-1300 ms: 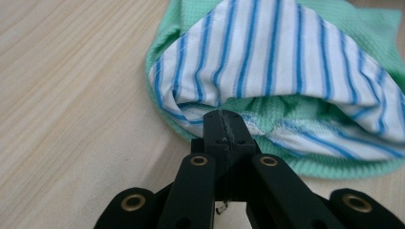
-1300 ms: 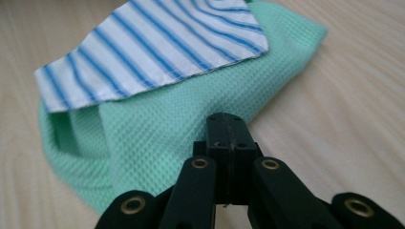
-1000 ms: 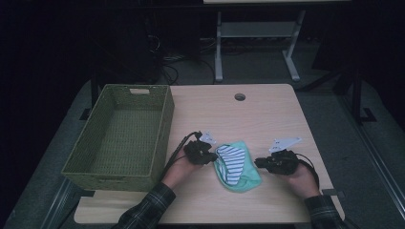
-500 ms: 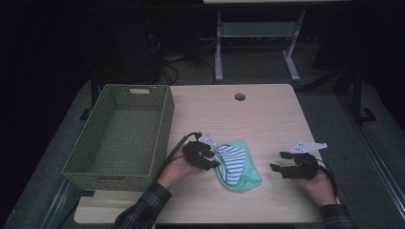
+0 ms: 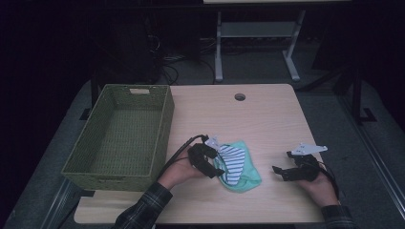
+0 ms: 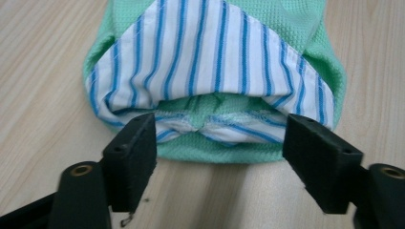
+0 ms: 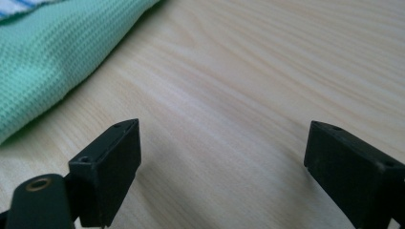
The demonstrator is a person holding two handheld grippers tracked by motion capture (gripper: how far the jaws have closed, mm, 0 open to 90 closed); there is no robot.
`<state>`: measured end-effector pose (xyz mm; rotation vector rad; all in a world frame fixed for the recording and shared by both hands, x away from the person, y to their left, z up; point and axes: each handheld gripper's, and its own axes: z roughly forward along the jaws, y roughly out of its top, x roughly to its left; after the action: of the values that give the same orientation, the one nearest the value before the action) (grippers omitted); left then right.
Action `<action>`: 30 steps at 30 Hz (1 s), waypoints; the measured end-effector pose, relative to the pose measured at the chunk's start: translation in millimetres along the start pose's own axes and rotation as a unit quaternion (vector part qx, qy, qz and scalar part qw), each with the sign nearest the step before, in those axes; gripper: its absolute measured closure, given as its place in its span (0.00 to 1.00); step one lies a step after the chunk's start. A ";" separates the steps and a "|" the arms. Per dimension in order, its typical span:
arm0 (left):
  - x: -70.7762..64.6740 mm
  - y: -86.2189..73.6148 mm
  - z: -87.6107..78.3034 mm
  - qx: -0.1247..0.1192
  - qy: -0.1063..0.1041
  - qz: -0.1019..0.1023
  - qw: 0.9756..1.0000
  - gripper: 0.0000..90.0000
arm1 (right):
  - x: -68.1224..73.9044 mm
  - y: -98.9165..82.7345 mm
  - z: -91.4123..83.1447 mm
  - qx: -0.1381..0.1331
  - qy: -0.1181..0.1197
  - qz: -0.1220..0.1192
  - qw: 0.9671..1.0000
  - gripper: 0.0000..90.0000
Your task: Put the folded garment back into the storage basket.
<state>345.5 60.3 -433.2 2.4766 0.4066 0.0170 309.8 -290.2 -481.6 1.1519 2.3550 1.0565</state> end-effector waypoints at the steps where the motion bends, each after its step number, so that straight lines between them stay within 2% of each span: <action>1: -0.9 0.6 1.2 -0.001 0.001 0.002 1.000 0.28 | 0.3 0.1 1.3 0.004 0.002 -0.002 1.000 0.13; 7: -3.8 3.3 9.6 0.016 0.000 0.014 1.000 0.27 | 2.0 1.4 3.6 0.009 0.005 -0.002 1.000 0.11; 11: -4.2 6.6 13.4 0.017 0.007 0.021 1.000 0.27 | 1.9 1.4 3.5 0.010 0.005 -0.002 1.000 0.11; 14: -2.9 8.5 16.0 0.026 0.009 0.030 0.999 0.27 | 2.2 1.5 3.8 0.010 0.004 -0.003 1.000 0.11; 17: -1.9 7.5 22.8 0.039 0.013 0.034 0.999 0.27 | 2.1 1.4 3.8 0.010 0.004 -0.003 1.000 0.11; 21: -1.2 5.1 28.4 0.045 0.017 0.029 0.998 0.25 | 2.1 1.4 3.8 0.010 0.004 -0.003 1.000 0.11; 30: -1.8 7.1 31.4 0.059 0.020 0.038 0.997 0.23 | 2.1 1.4 3.8 0.010 0.004 -0.003 1.000 0.11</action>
<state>349.2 36.1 -454.3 2.6105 0.3396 0.0763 311.3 -286.1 -483.0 1.1486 2.3791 1.0387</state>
